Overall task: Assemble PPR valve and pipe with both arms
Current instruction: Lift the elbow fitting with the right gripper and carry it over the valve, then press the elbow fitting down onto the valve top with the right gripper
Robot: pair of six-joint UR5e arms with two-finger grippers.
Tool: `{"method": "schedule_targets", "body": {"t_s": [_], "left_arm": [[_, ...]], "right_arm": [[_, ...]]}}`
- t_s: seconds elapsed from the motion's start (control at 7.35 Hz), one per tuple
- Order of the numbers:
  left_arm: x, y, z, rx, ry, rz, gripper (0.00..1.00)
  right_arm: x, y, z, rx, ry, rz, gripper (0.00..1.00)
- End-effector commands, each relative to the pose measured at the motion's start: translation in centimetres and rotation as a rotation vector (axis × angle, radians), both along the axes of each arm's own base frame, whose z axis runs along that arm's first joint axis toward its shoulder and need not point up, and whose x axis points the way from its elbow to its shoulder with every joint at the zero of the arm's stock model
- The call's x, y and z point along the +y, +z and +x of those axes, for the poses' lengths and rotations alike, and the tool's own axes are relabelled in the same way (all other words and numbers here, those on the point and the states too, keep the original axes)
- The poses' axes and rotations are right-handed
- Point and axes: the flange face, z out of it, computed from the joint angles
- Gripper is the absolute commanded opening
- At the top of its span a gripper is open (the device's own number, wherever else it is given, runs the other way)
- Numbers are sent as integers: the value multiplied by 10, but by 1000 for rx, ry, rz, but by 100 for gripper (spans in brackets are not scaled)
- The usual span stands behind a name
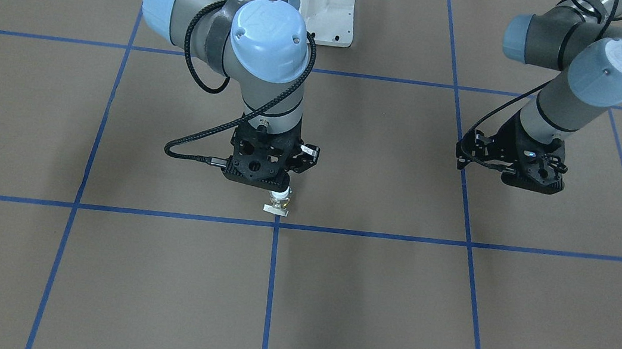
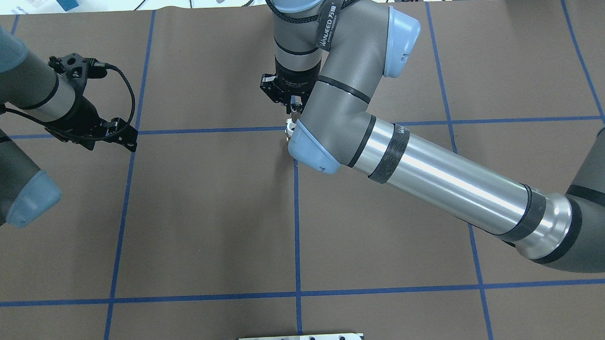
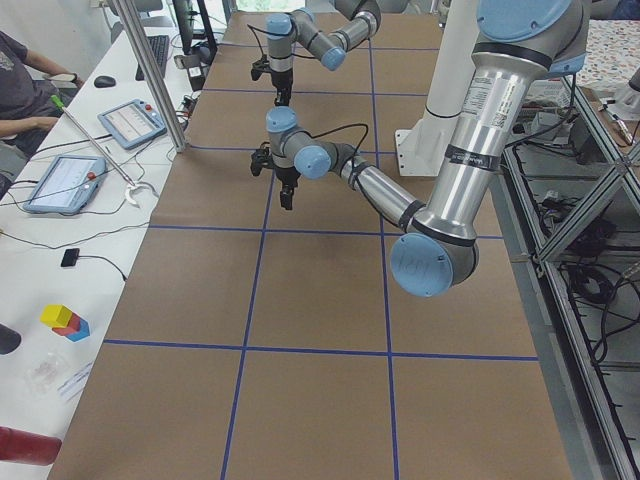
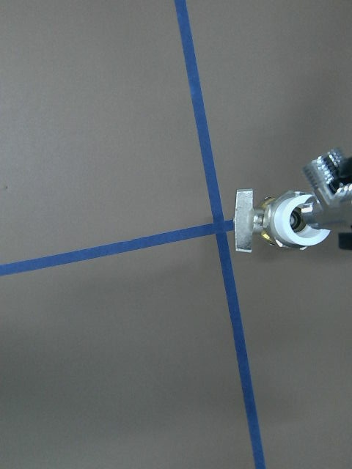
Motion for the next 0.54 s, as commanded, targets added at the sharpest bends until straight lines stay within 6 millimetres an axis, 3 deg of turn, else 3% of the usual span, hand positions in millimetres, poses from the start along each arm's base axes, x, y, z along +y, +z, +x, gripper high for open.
{"method": "schedule_targets", "body": {"t_s": [0.0,0.41], "left_arm": [[0,-1,0,0,0,1,100],[0,-2,0,2,-1,3,100]], "right_arm": [[1,1,-3,3,-1,0,0],[-1,-1,-11,12,-7,-4,0]]}}
